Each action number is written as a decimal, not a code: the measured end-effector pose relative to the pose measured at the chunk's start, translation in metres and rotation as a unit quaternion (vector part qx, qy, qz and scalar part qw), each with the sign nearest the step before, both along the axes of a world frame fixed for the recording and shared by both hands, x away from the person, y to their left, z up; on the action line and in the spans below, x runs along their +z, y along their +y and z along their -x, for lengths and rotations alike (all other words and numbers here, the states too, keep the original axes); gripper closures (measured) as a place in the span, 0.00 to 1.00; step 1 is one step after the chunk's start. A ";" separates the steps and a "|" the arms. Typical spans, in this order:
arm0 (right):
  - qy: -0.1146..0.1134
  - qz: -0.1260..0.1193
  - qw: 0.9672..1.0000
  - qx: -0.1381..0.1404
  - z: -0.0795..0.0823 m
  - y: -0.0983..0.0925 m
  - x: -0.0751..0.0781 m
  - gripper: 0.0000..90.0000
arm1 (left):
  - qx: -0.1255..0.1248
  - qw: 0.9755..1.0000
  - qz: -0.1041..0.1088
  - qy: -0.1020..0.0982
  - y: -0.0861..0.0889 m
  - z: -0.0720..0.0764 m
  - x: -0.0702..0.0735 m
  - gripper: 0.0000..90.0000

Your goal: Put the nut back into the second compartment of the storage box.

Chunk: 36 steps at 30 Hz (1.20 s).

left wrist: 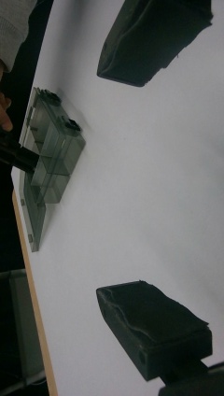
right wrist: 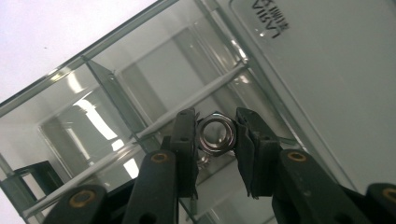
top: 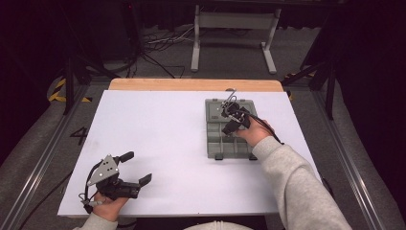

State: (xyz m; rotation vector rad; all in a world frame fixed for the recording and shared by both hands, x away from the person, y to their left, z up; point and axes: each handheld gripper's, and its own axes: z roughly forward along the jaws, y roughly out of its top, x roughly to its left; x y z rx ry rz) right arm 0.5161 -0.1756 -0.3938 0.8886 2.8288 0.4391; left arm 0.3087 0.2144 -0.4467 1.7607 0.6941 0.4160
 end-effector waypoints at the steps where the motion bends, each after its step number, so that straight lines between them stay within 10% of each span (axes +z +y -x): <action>1: 0.001 0.003 1.000 0.004 0.000 0.000 -0.001 0.78 | 0.000 1.000 0.000 0.000 0.000 0.000 0.000 0.01; 11: -0.026 -0.034 0.999 -0.006 0.006 -0.010 0.018 0.42 | -0.001 1.000 0.001 -0.001 0.000 0.000 0.000 0.01; 17: -0.067 -0.112 0.991 0.018 0.031 -0.024 0.048 0.07 | 0.000 1.000 0.001 -0.001 0.000 0.000 0.000 0.01; 21: -0.118 -0.166 0.979 0.021 0.058 -0.037 0.064 0.04 | 0.000 1.000 0.000 -0.002 0.000 0.000 0.000 0.01; 27: -0.212 -0.231 0.949 0.015 0.105 -0.062 0.072 0.00 | 0.001 1.000 -0.003 -0.003 0.000 0.000 0.000 0.01; 36: -0.266 -0.277 0.923 0.001 0.140 -0.093 0.051 0.00 | 0.002 1.000 0.000 -0.003 0.000 0.000 0.000 0.01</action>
